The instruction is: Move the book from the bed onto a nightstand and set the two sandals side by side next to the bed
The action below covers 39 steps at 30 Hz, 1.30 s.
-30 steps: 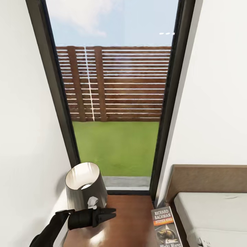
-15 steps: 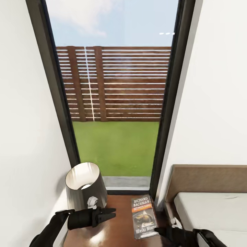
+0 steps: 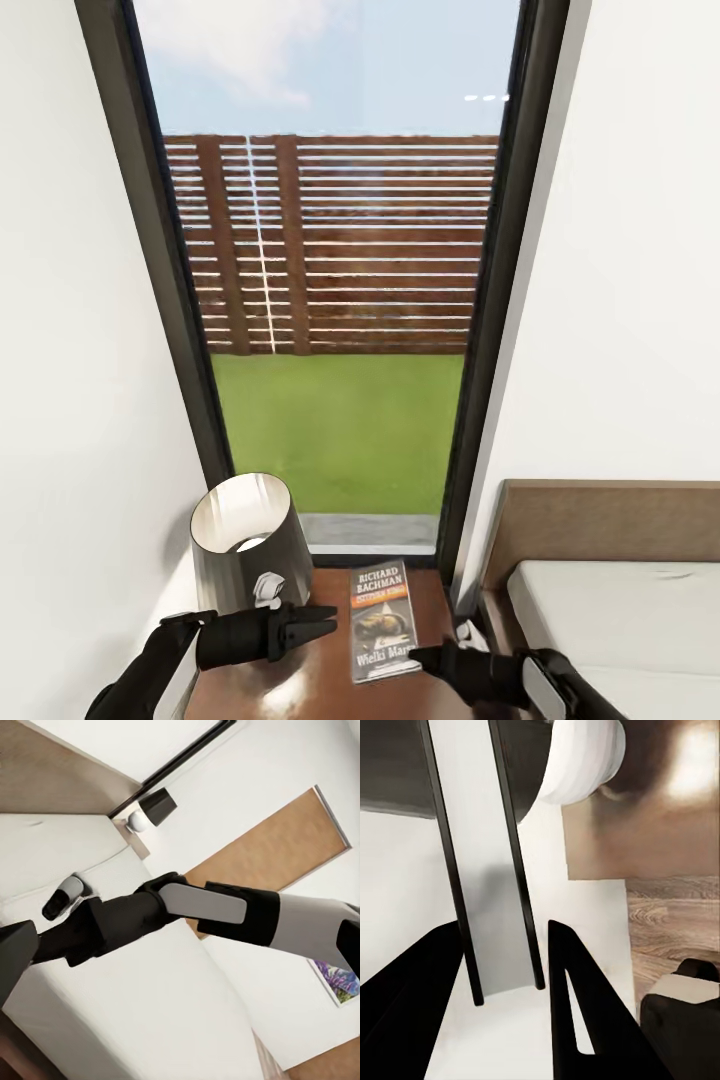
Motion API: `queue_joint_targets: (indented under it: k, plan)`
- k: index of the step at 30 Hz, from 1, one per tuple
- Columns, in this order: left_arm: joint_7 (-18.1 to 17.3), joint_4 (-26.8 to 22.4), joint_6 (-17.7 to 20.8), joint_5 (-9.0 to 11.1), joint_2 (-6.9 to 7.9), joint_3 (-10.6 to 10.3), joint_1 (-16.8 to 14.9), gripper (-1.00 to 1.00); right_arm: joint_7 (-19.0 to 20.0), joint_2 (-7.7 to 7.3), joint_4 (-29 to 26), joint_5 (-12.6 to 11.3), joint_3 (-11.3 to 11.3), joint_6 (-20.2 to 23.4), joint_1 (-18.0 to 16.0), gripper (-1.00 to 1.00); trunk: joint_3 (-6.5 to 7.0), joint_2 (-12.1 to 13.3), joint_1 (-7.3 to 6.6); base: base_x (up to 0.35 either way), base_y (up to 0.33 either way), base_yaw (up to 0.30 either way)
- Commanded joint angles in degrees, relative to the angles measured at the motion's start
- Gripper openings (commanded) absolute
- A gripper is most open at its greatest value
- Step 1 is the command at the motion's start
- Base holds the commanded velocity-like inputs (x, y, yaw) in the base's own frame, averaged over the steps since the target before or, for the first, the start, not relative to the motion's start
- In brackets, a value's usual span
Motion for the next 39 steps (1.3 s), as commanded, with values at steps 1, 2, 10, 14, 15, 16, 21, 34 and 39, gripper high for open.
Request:
queue_joint_targets:
  k: [1, 2, 10, 14, 15, 16, 21, 34, 39]
  plan:
    - [0.0, -0.01, 0.6, 0.41, 0.07, -0.23, -0.03, 1.0, -0.32, 0.01, -0.35, -2.29, -0.02, 2.21, -0.04, -1.0, -0.12, -0.11, 0.03, 0.0, 0.0, 0.0]
    - [0.05, 0.0, 0.6, 0.38, 0.07, -0.23, -0.03, 1.0, -1.26, 0.02, -0.62, -4.13, -0.02, 3.52, -0.04, -1.0, -0.12, -0.11, 0.03, 0.0, 0.0, 0.0]
    - [0.19, 0.02, 0.6, 0.34, 0.07, -0.15, -0.04, 1.0, -4.82, 0.03, -1.04, -7.62, -0.05, 5.81, -0.05, -1.0, -0.84, -1.72, 0.91, 0.0, 0.0, 0.0]
    - [0.19, 0.02, 0.6, 0.37, 0.07, -0.14, -0.02, 1.0, -5.02, 0.03, -1.02, -7.64, -0.03, 5.86, -0.05, -1.0, -1.56, -3.32, 1.79, 0.0, 0.0, 0.0]
    - [0.19, 0.02, 0.6, 0.37, 0.07, -0.14, -0.03, 1.0, -5.04, 0.03, -1.02, -7.64, -0.02, 5.87, -0.05, -1.0, -1.74, -3.72, 2.01, 0.0, 0.0, 0.0]
    - [0.19, 0.02, 0.6, 0.36, 0.07, -0.14, -0.04, 1.0, -5.32, 0.03, -1.02, -7.64, -0.02, 5.87, -0.05, -1.0, -1.92, -4.12, 2.23, 0.0, 0.0, 0.0]
    - [0.18, 0.02, 0.6, 0.34, 0.07, -0.14, -0.05, 1.0, -14.08, 0.03, -1.18, -7.94, -0.03, 5.87, -0.05, -1.0, -2.82, -6.13, 3.32, 0.0, 0.0, 0.0]
    - [0.19, 0.02, 0.6, 0.34, 0.07, -0.14, -0.03, 1.0, -17.13, 0.05, -1.42, -8.34, -0.05, 5.96, -0.05, -1.0, -5.15, -11.34, 6.18, 0.0, 0.0, 0.0]
    - [0.19, 0.02, 0.6, 0.34, 0.07, -0.15, -0.04, 1.0, -16.72, 0.03, -1.62, -8.34, -0.08, 6.23, -0.05, -1.0, -6.05, -13.35, 7.28, 0.0, 0.0, 0.0]
